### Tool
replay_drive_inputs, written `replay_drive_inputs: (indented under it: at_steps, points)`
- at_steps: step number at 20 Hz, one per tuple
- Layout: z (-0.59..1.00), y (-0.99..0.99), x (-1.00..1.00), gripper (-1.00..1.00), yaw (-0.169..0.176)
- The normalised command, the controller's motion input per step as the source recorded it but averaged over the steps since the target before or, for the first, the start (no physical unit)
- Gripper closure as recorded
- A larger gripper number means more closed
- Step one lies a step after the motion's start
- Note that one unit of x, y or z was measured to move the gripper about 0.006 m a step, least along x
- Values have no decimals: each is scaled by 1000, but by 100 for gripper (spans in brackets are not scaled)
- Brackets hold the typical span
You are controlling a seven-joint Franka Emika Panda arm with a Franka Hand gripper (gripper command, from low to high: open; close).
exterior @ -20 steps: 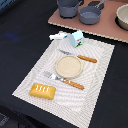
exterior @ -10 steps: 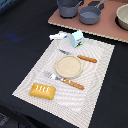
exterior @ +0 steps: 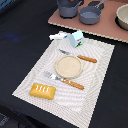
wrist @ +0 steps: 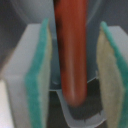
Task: Interact with the objects in diverse but meaningful ways.
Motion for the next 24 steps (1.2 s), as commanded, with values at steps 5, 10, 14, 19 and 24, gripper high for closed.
replay_drive_inputs:
  at_steps: [5,10,14,19,24]
  points:
    - [573,148,68,-100,0]
    - [1000,37,250,-100,-34]
    - [903,-181,455,-100,-52]
    - [461,-404,742,-100,-31]
    - [198,-458,744,-100,-24]
